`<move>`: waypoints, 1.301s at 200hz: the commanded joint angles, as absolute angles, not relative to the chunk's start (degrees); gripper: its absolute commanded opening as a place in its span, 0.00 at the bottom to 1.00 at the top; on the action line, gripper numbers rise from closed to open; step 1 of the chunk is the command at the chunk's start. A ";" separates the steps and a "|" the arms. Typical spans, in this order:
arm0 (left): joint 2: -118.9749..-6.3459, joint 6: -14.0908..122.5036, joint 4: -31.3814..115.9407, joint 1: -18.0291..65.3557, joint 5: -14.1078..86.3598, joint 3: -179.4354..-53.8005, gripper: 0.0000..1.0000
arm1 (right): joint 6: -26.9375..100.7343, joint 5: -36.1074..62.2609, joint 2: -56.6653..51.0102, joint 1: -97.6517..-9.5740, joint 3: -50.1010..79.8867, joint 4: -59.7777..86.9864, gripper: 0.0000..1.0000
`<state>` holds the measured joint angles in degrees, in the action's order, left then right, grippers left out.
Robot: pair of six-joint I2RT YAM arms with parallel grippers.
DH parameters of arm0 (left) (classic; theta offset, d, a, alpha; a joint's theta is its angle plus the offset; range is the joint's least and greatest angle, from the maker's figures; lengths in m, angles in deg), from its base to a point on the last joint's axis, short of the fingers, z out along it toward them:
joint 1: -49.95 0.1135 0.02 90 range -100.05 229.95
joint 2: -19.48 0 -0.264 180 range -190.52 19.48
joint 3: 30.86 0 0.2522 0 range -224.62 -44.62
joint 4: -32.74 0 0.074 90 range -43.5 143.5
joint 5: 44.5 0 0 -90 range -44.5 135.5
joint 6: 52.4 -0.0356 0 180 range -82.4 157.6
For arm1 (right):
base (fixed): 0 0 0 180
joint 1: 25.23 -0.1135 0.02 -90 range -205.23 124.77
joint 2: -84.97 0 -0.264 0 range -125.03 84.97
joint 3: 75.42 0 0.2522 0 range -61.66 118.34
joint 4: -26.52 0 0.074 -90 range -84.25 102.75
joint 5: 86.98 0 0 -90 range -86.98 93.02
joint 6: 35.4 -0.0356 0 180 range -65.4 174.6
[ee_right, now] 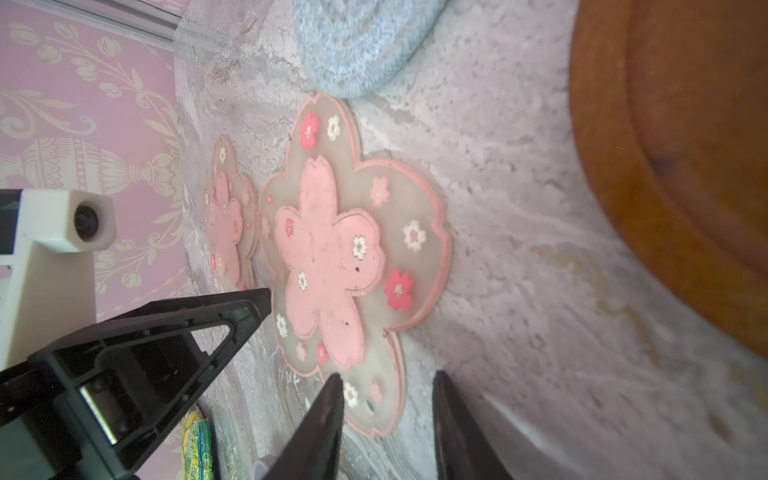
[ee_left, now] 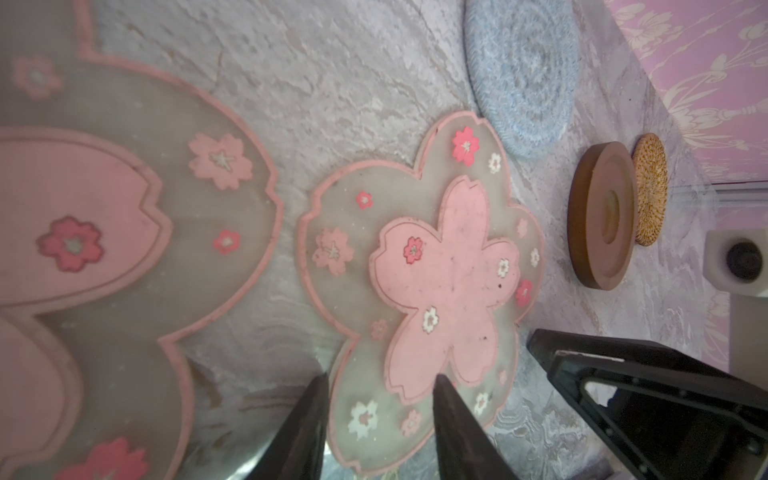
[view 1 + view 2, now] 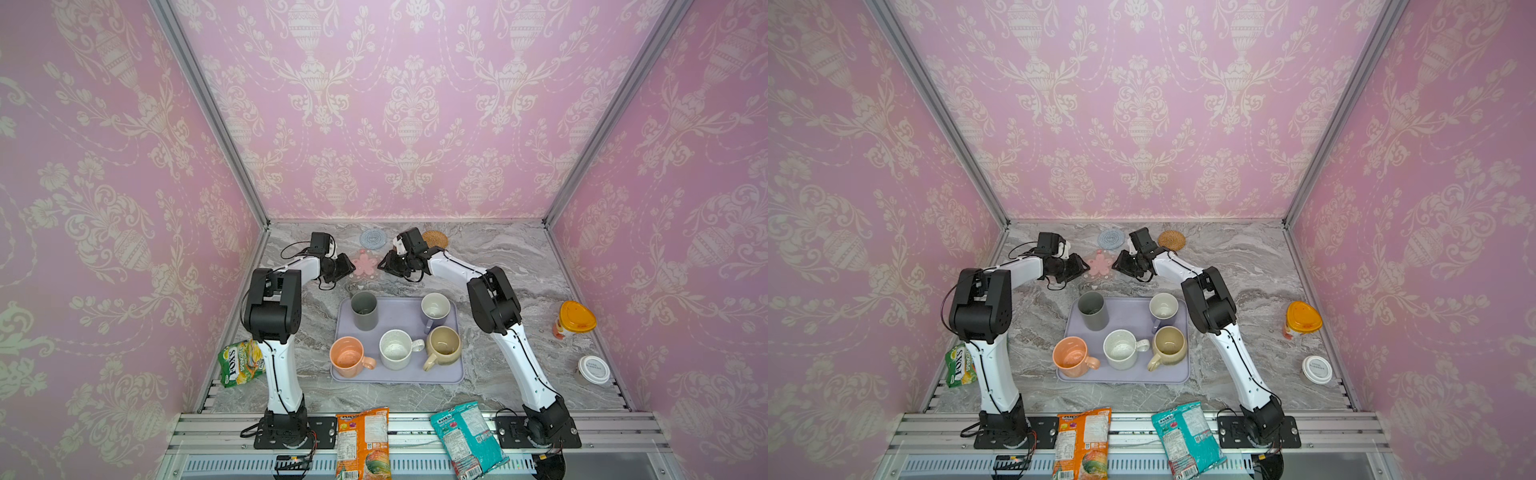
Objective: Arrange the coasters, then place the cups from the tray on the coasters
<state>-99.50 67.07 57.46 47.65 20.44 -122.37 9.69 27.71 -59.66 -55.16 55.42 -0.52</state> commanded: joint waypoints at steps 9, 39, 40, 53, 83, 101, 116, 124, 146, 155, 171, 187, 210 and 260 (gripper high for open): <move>-102.33 67.54 60.62 47.58 17.79 -121.79 0.44 | 9.16 28.37 -61.45 -56.09 56.23 -0.87 0.38; -101.91 68.01 60.47 46.97 17.29 -121.13 0.44 | 9.43 28.90 -61.13 -57.02 55.65 -1.09 0.38; -101.86 67.97 60.47 46.88 17.29 -121.11 0.44 | 9.38 28.97 -61.11 -57.03 55.57 -1.02 0.37; -101.46 67.99 60.48 46.51 17.11 -120.45 0.43 | 9.51 29.26 -60.55 -57.51 54.62 -1.00 0.37; -100.51 67.94 60.60 45.45 16.69 -118.89 0.43 | 9.36 29.37 -57.79 -57.90 49.51 0.74 0.38; -100.14 67.73 60.82 44.85 16.64 -118.46 0.43 | 9.70 29.11 -55.84 -57.93 46.11 1.85 0.38; -99.89 67.51 61.18 44.26 16.50 -118.31 0.43 | 10.08 29.26 -54.81 -57.93 44.11 2.22 0.38; -99.71 67.44 61.49 43.93 16.51 -118.27 0.42 | 10.20 29.54 -54.31 -57.94 43.16 2.53 0.38; -98.72 67.14 62.05 43.12 16.51 -117.86 0.42 | 10.24 29.35 -52.65 -57.92 40.28 3.38 0.38; -98.27 67.05 62.39 42.85 16.51 -117.61 0.42 | 10.38 29.15 -51.86 -57.84 39.08 3.72 0.38; -97.44 66.34 63.56 42.41 17.04 -117.32 0.42 | 10.55 28.86 -50.38 -57.67 37.28 4.11 0.39; -96.68 65.77 64.92 42.25 17.53 -117.06 0.42 | 10.50 28.43 -48.80 -57.28 35.30 4.44 0.39; -95.95 64.96 66.48 41.95 18.32 -116.95 0.42 | 10.48 27.90 -46.21 -56.64 32.32 4.74 0.39; -97.07 64.00 68.50 40.06 18.04 -118.96 0.42 | 11.24 26.98 -40.97 -55.34 25.00 5.73 0.40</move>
